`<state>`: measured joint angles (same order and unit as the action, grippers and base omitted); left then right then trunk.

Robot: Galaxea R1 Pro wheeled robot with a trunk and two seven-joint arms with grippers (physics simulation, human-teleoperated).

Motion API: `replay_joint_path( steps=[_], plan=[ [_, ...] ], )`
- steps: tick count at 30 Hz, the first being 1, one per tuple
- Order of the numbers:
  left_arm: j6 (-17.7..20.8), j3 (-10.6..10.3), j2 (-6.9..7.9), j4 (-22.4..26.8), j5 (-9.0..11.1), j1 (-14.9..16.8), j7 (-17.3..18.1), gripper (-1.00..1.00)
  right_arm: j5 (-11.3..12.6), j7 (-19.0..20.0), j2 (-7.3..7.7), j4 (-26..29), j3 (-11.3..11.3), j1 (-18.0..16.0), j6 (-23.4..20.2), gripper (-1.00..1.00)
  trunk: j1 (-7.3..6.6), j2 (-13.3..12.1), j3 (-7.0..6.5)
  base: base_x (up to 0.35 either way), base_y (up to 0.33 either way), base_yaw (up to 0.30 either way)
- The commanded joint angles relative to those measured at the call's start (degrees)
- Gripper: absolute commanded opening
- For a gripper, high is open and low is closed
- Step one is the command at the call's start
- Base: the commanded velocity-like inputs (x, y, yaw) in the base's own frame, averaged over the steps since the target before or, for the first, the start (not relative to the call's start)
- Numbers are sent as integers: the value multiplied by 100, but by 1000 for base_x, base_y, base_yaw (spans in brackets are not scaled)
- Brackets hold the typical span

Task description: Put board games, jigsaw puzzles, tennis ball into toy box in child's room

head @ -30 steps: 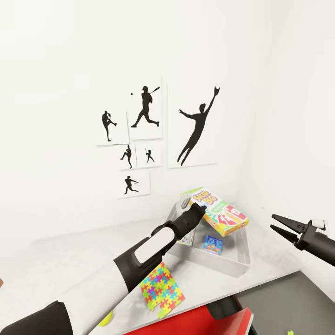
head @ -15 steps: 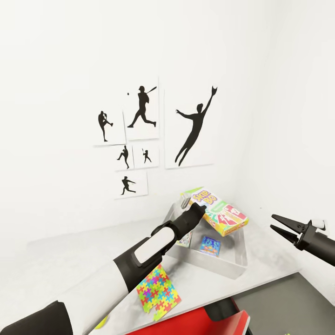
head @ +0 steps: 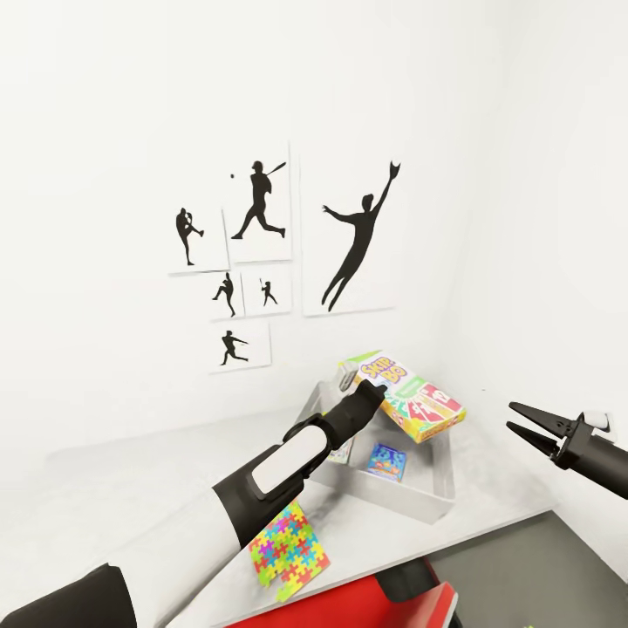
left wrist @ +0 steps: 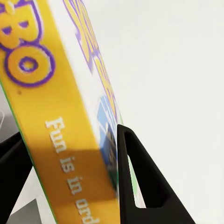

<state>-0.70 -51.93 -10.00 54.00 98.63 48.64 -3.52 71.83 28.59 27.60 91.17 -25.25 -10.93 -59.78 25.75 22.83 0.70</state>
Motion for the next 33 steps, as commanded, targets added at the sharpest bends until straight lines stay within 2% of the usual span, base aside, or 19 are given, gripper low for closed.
replay_joint_path(
  steps=[1,17,24,27,33],
  plan=[
    [-8,-7,0,5,33,5,-26,-100,-46,50,0,-3,-6,-5,-22,100,3,9,7,0,-14,0],
    [-14,38,0,-40,74,5,-61,-100,-46,50,0,-3,-6,-3,-22,100,3,9,7,0,0,0],
    [-164,501,0,-272,70,11,-114,-100,-46,50,-15,-3,-6,-1,-22,100,3,9,7,0,0,0],
    [-184,558,0,-387,69,19,-129,-100,-46,47,-17,2,-6,0,-22,100,3,9,10,0,0,0],
    [-202,588,0,-472,55,22,-396,-100,-46,47,-17,6,0,0,-22,100,3,9,55,0,0,0]
  ],
)
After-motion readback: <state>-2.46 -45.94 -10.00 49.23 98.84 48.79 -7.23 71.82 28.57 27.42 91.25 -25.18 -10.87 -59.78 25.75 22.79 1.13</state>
